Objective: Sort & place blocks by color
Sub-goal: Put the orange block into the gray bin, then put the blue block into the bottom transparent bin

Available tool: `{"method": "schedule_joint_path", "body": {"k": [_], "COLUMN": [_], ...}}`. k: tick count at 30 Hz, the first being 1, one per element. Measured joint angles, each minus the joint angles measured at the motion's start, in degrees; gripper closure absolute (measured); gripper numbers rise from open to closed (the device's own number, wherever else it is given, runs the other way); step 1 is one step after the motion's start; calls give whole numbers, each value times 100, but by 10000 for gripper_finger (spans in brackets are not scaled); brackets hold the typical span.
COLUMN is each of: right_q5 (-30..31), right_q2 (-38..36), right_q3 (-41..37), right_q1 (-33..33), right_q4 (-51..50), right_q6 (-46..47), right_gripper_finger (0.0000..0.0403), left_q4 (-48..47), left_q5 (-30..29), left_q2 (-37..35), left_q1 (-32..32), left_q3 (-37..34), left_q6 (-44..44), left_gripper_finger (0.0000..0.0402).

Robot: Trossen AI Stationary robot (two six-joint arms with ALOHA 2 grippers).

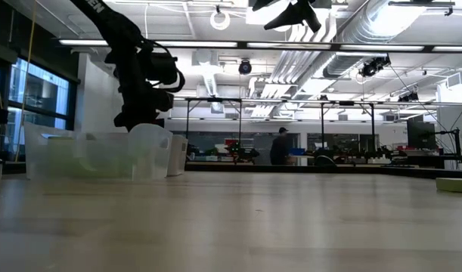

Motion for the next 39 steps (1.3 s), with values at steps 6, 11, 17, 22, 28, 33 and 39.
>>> {"method": "schedule_joint_path", "body": {"k": [6,11,17,22,28,33,39], "right_q5": [0,1,-38,-39,-83,-83,-83], "right_q2": [0,0,0,0,0,0,0], "right_q3": [-10,-15,-17,-17,-17,-18,-22], "right_q1": [0,0,0,0,0,0,0], "right_q4": [-11,-167,-169,-168,-170,-176,-307], "right_q6": [13,190,249,253,206,192,192], "right_gripper_finger": [185,185,185,185,185,185,185], "left_q4": [50,37,25,-302,-1164,-1944,-2623], "left_q5": [-168,-366,-364,-365,-364,-364,-364], "left_q2": [0,0,-2,-2,-7,-35,-331], "left_q1": [0,2,2,4,4,-30,-206], "left_q3": [2,2,2,128,866,1545,2130], "left_q6": [1,94,94,62,199,199,197], "left_gripper_finger": [363,326,277,247,237,236,236]}}
